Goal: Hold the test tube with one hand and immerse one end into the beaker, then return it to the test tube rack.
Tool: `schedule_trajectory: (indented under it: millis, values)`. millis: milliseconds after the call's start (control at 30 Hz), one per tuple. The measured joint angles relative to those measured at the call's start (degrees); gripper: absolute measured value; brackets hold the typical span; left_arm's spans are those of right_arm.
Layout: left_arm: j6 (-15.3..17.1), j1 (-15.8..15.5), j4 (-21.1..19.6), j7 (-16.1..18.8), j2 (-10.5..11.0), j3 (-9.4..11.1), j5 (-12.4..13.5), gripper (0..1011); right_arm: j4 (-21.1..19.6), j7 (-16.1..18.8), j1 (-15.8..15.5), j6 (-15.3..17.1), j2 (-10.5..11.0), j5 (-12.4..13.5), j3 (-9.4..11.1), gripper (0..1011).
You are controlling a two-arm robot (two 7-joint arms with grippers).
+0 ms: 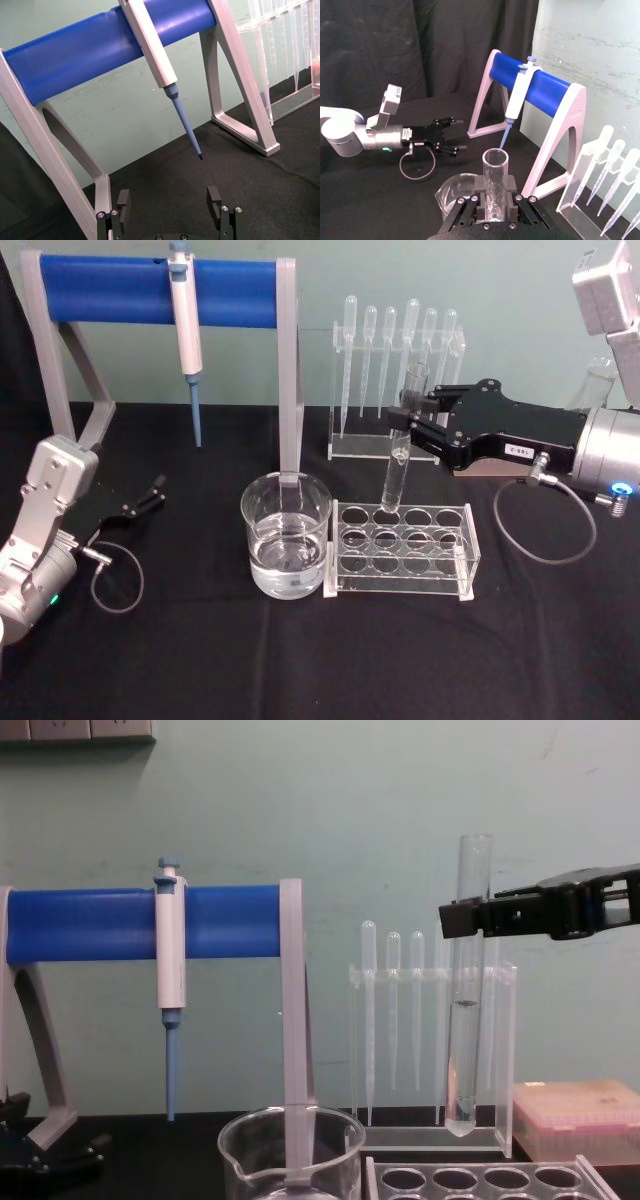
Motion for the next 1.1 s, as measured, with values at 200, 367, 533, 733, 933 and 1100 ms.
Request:
schedule_trajectory:
  millis: [200,367,533,733,933,1100]
  values:
    - [0.0,0.0,0.0,0.0,0.0,0.0,0.0,1000,0.0,0.0,0.0,0.0,0.0,0.0,0.0,236]
    - [0.0,0.0,0.0,0.0,0.0,0.0,0.0,1000,0.0,0.0,0.0,0.0,0.0,0.0,0.0,236]
    - [0.0,0.0,0.0,0.0,0.0,0.0,0.0,1000,0.0,0.0,0.0,0.0,0.0,0.0,0.0,236]
    - [0.0,0.0,0.0,0.0,0.0,0.0,0.0,1000,0.0,0.0,0.0,0.0,0.0,0.0,0.0,236]
    - [0.0,0.0,0.0,0.0,0.0,0.0,0.0,1000,0.0,0.0,0.0,0.0,0.0,0.0,0.0,236]
    - [0.0,0.0,0.0,0.0,0.0,0.0,0.0,1000,0.0,0.0,0.0,0.0,0.0,0.0,0.0,236]
